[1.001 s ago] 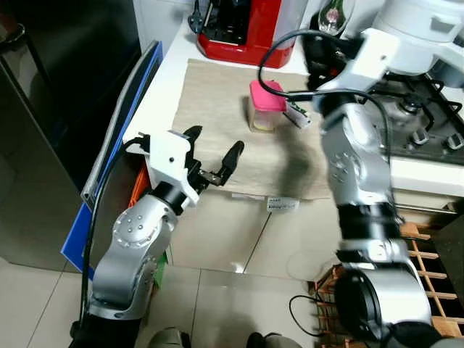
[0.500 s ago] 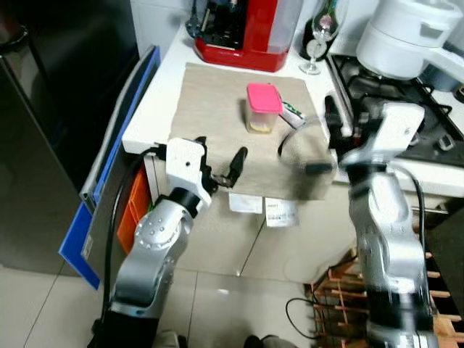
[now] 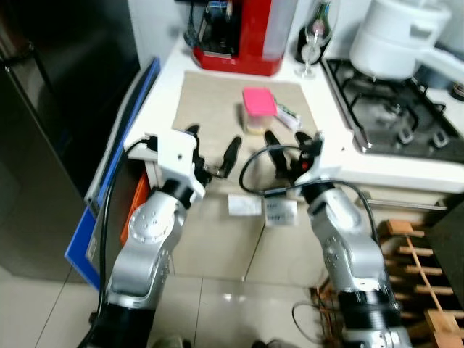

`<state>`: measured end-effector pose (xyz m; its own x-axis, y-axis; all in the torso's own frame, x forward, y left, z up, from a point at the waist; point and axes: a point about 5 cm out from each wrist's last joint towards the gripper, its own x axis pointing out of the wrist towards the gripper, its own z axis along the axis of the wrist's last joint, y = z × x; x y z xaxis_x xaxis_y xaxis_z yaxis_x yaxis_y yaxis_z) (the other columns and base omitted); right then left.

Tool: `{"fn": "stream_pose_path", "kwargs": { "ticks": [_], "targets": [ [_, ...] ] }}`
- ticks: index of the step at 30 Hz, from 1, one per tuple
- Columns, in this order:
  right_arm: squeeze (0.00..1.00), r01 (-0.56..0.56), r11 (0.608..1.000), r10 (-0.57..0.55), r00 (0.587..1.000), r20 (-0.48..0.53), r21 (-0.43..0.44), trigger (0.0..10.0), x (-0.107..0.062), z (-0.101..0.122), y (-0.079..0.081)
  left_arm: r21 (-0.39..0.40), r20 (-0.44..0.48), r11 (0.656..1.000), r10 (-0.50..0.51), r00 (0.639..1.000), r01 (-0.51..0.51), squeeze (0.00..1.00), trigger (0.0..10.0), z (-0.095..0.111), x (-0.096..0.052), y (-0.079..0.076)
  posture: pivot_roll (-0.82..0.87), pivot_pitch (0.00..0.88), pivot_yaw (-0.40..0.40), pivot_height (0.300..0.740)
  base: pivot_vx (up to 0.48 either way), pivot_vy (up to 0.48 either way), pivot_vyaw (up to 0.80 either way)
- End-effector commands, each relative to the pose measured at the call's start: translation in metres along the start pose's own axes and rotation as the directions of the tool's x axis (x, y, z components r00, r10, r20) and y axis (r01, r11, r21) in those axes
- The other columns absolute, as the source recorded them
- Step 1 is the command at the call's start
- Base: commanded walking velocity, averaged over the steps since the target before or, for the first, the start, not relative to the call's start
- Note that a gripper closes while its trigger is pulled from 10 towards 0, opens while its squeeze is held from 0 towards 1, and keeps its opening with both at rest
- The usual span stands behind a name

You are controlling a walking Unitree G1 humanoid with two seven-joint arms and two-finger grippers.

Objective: Restocking fridge

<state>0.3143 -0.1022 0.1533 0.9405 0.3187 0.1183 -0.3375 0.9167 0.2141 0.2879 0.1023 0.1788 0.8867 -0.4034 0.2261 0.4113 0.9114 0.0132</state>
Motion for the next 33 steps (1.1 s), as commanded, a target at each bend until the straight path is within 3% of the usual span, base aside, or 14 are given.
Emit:
{"fn": "stream_pose_path", "kwargs": {
  "ticks": [1,14,23,24,25,33],
  "targets": [
    [1.0,0.006,1.0,-0.006,1.0,-0.01,-0.008,10.0,0.005,0.001,0.001,0.015,-0.025,1.0,0.0,1.0,0.0,0.0,10.0,-0.005,-0.002,0.003,0.01,0.0,-0.025,0.74,0.0,0.0,0.0],
    [1.0,0.001,1.0,-0.001,1.0,-0.021,0.01,10.0,0.022,-0.006,0.015,0.034,-0.014,0.999,0.034,0.999,-0.034,0.0,10.0,0.001,-0.009,0.013,0.06,0.015,-0.043,0.74,0.0,0.0,0.0],
    [1.0,0.118,0.986,-0.113,0.993,0.045,-0.122,10.0,0.035,0.006,0.007,0.034,-0.031,0.999,0.027,0.999,-0.026,0.0,10.0,0.001,-0.018,0.014,0.08,0.043,-0.041,0.74,0.0,0.0,0.0],
    [0.91,0.127,0.985,-0.122,0.991,0.045,-0.121,10.0,0.036,0.006,0.007,0.034,-0.032,0.999,0.027,0.999,-0.026,0.0,10.0,0.001,-0.019,0.014,0.08,0.046,-0.04,0.74,0.0,0.0,0.0],
    [0.0,0.131,0.985,-0.128,0.991,0.04,-0.109,10.0,0.037,0.005,0.007,0.034,-0.033,0.999,0.026,0.999,-0.025,0.0,10.0,0.002,-0.019,0.014,0.08,0.048,-0.039,0.74,0.0,0.0,0.0],
    [0.0,0.156,0.987,-0.155,0.988,0.008,-0.032,10.0,0.042,0.0,0.006,0.03,-0.037,0.999,0.018,0.999,-0.017,0.0,10.0,0.003,-0.019,0.013,0.09,0.056,-0.034,0.74,0.0,0.0,0.0]
  ]
}}
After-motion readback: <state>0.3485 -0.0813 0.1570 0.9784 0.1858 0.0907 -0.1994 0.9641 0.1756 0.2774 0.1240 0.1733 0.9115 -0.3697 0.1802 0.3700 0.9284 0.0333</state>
